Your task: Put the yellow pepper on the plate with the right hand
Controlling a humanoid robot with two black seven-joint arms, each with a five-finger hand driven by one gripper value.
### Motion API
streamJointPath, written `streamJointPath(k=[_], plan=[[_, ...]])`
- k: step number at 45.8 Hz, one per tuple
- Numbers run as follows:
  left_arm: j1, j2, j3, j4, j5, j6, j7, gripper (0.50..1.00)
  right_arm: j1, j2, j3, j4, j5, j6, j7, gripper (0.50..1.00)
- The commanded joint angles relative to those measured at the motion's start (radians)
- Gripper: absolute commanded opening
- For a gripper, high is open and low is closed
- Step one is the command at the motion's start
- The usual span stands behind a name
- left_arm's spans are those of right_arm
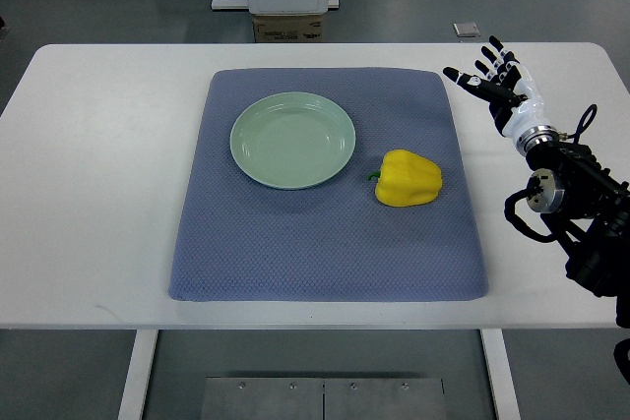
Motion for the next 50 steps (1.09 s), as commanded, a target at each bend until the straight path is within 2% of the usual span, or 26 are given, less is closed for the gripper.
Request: streamJointPath(k=[1, 21, 50], plan=[[0.0, 0.0, 0.0, -0.001, 0.0, 0.001, 0.0, 1.0, 0.004, -0.001, 0.0, 0.0, -0.001, 0.0, -0.001, 1.0], [0.0, 0.0, 0.0, 0.0, 0.0, 0.001, 0.0, 1.0, -0.001, -0.001, -0.005, 0.007, -0.001, 0.0, -0.001, 1.0], [0.0, 0.0, 0.0, 0.0, 0.0, -0.001, 0.0, 1.0, 0.007, -0.058, -0.057, 0.051, -0.008, 0.014, -0.001, 1.0]])
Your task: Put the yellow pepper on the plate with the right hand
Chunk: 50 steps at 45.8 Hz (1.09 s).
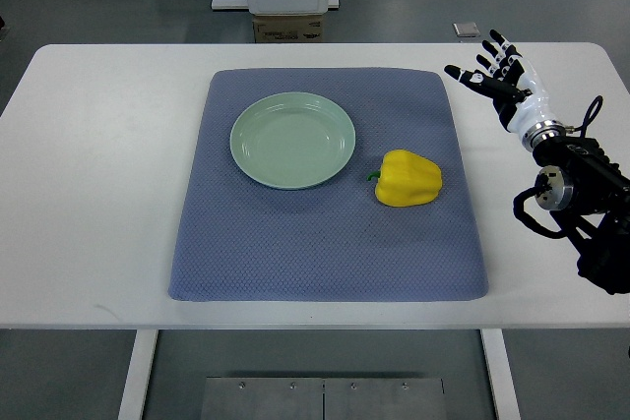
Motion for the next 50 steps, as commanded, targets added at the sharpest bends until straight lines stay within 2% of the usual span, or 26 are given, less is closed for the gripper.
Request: streamJointPath(k=[1, 28, 37, 50], plan=[[0.0, 0.0, 0.0, 0.001, 0.0, -0.001, 0.0, 1.0, -0.001, -0.014, -0.026, 0.014, -0.001, 0.008, 0.003, 1.0], [-0.002, 0.0, 0.0, 0.001, 0.0, -0.001, 0.0, 1.0, 0.074, -0.191, -0.328, 0.278, -0.019, 0.015, 0.015, 1.0], [0.0, 0.0, 0.0, 0.0, 0.0, 0.001, 0.0, 1.0, 0.089, -0.251, -0.444, 0.352, -0.157, 0.015, 0.07, 1.0], [0.0, 0.0, 0.0, 0.001, 0.0, -0.001, 0.0, 1.0, 0.146, -0.315, -0.571, 0.407, -0.292, 0.015, 0.095, 1.0]])
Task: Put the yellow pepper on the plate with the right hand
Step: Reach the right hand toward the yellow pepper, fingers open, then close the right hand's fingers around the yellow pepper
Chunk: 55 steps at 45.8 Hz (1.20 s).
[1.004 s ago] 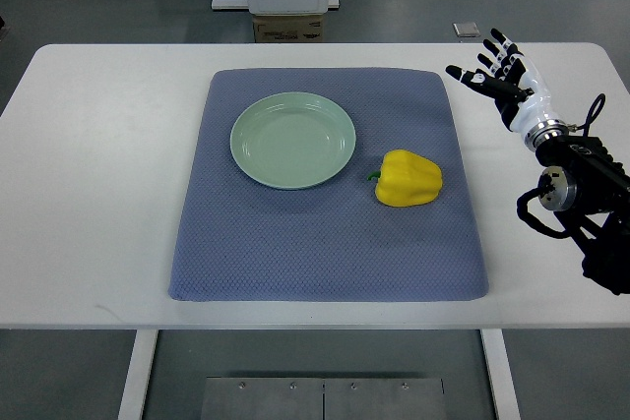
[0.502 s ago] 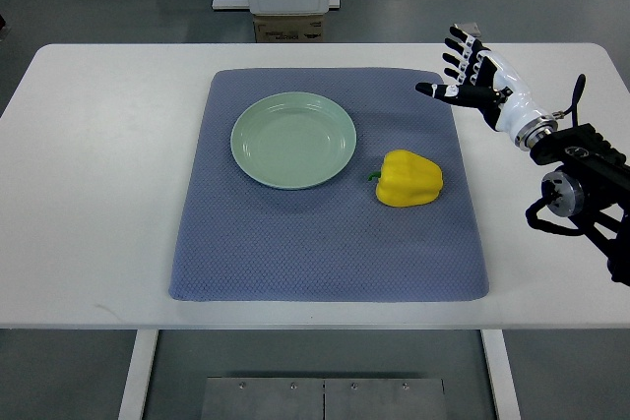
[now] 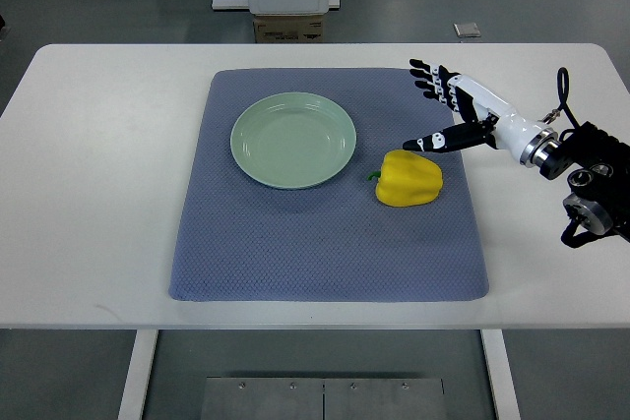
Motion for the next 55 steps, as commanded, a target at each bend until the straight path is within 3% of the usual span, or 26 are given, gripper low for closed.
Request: streamJointPath(k=[1, 19, 55], plan=[[0.0, 0.0, 0.0, -0.001, 0.0, 0.001, 0.0, 1.0, 0.022, -0.016, -0.041, 0.009, -0.052, 0.0, 0.013, 1.0], [0.0, 0.0, 0.0, 0.0, 0.0, -0.001, 0.0, 1.0, 0.07, -0.056, -0.149, 0.042, -0.173, 0.0, 0.03, 1.0], [0.0, 0.0, 0.0, 0.0, -0.001, -0.001, 0.0, 1.0, 0.076, -0.026, -0.222, 0.03, -0.247, -0.02, 0.021, 0.993]])
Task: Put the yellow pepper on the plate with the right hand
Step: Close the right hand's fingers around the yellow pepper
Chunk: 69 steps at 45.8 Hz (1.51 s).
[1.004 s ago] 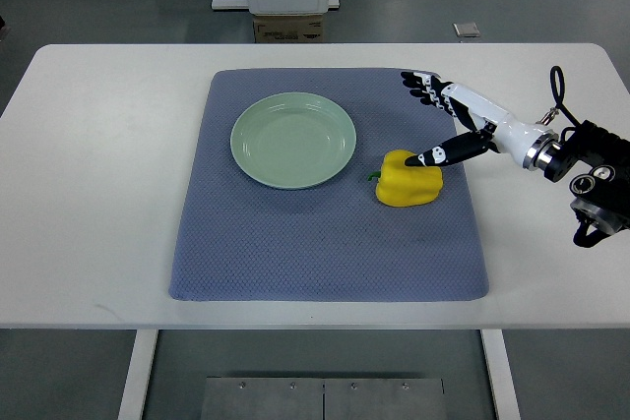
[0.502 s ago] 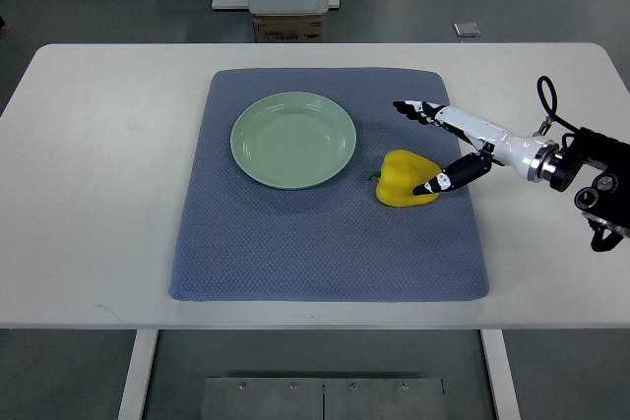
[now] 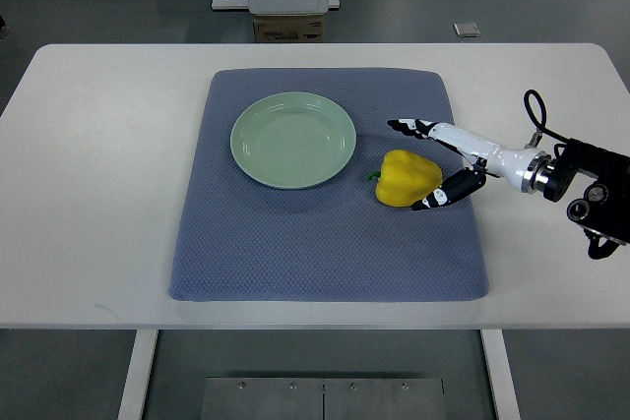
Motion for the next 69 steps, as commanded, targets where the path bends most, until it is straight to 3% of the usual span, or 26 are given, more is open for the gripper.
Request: streamJointPath(k=[1, 19, 31, 35, 41, 47, 49, 50, 69], plan=[[0.0, 0.0, 0.0, 0.001, 0.001, -0.001, 0.0, 1.0, -0.005, 0.008, 0.0, -0.006, 0.0, -0.002, -0.002, 0.993], [0.0, 0.0, 0.0, -0.001, 0.001, 0.001, 0.0, 1.0, -0.02, 0.063, 0.0, -0.06, 0.0, -0.031, -0.003, 0.979], [0.0, 0.0, 0.0, 0.001, 0.001, -0.001, 0.0, 1.0, -0.029, 0.074, 0.0, -0.078, 0.0, -0.031, -0.002, 0.906], [0.0, 0.0, 0.0, -0.001, 0.001, 0.001, 0.0, 1.0, -0.031, 0.081, -0.001, -0.083, 0.0, -0.031, 0.001, 0.86], [0.0, 0.0, 0.0, -0.001, 0.001, 0.001, 0.0, 1.0, -0.038, 0.09, -0.001, -0.096, 0.0, -0.031, 0.004, 0.747], [0.0, 0.0, 0.0, 0.001, 0.001, -0.001, 0.0, 1.0, -0.038, 0.101, -0.001, -0.116, 0.002, -0.031, 0.007, 0.598], [0.0, 0.0, 0.0, -0.001, 0.001, -0.001, 0.0, 1.0, -0.038, 0.103, -0.001, -0.119, 0.002, -0.03, 0.007, 0.508], [0.0, 0.0, 0.0, 0.001, 0.001, -0.001, 0.0, 1.0, -0.038, 0.103, 0.0, -0.119, 0.002, -0.03, 0.007, 0.5], [0.0, 0.0, 0.0, 0.001, 0.001, -0.001, 0.0, 1.0, -0.02, 0.101, 0.052, -0.119, 0.017, -0.031, -0.003, 0.5]])
